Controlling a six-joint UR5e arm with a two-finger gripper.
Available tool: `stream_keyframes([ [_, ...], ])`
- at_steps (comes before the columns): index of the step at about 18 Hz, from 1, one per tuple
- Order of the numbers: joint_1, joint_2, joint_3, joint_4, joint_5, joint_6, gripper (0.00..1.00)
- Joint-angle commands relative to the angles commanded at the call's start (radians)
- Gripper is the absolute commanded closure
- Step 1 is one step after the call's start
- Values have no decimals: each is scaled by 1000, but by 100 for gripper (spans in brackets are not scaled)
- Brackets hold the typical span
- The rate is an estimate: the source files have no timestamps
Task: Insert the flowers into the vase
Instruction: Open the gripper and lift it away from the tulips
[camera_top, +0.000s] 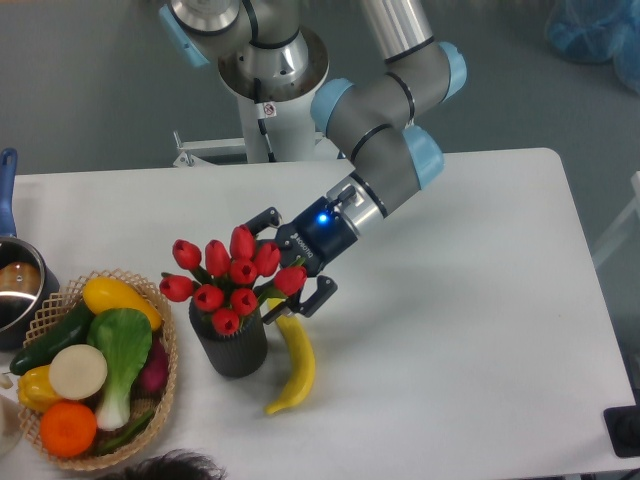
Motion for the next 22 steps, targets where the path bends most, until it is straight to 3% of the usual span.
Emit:
stream_keyframes([
  [4, 51, 54, -3, -2, 100, -37, 0],
  [6, 72, 106, 3, -3, 274, -38, 0],
  [8, 97, 134, 38, -9, 461, -40, 0],
  [12, 147, 158, 121, -29, 540, -94, 0],
  [17, 187, 239, 167, -158, 790, 3, 0],
  [22, 259, 307, 158, -281, 855, 197, 0],
])
